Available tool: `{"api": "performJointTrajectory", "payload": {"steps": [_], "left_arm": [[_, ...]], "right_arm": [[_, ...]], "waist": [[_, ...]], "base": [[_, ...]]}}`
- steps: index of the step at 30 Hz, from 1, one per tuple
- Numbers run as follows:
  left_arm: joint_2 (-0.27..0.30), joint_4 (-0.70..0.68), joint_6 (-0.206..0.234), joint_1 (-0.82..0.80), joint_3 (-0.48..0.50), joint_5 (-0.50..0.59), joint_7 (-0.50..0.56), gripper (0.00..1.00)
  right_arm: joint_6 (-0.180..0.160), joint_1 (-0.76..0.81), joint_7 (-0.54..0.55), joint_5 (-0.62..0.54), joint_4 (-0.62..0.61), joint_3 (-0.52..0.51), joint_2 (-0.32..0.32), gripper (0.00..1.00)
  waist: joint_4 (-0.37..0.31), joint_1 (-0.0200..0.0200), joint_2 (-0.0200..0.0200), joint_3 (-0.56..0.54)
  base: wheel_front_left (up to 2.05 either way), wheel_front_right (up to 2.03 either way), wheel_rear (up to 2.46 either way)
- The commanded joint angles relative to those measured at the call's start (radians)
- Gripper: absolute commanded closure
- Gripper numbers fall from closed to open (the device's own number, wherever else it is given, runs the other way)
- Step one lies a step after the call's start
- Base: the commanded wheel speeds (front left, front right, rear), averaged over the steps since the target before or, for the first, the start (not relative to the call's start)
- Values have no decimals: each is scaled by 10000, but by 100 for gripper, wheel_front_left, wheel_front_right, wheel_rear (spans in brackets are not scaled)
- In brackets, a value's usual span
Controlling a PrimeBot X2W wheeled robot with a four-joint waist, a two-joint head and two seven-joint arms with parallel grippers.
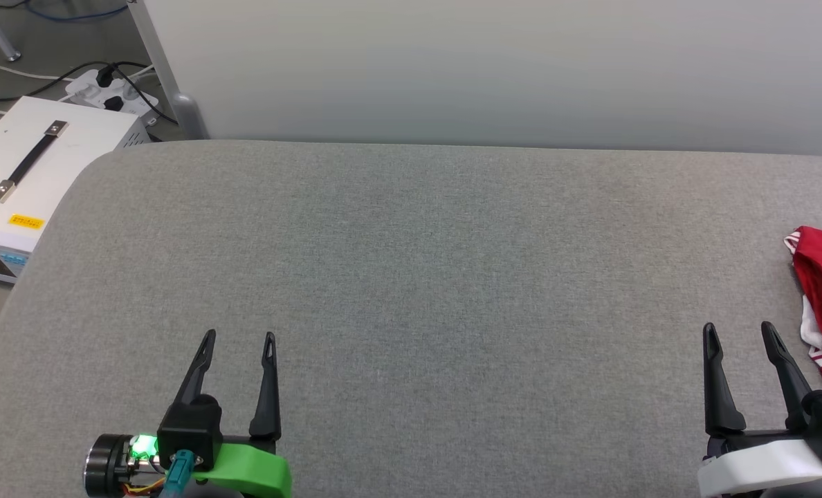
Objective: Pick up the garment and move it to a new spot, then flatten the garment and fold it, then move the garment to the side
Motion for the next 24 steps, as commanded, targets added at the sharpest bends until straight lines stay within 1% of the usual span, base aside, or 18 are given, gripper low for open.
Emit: {"api": "performJointTrajectory", "payload": {"steps": [1, 6, 7, 24], "left_arm": [[-67, -13, -59, 98, 34, 14, -59, 0], [-85, 12, -81, 103, 77, 33, -59, 0], [-15, 10, -33, -3, 35, 2, 13, 100], [-81, -43, -72, -63, 120, 37, 270, 100]], "right_arm": [[-9, 132, -22, 52, 4, -14, 17, 0], [-9, 131, -22, 74, 24, 17, 23, 0], [0, 8, 0, 2, 10, 15, 8, 100], [-1, -96, 260, -99, 43, 117, 10, 100]], "waist": [[-6, 1, 0, 9], [-33, 1, 0, 50], [-31, 1, 0, 47], [-80, 1, 0, 17]], "base": [[0, 0, 0], [0, 0, 0], [0, 0, 0], [0, 0, 0]]}}
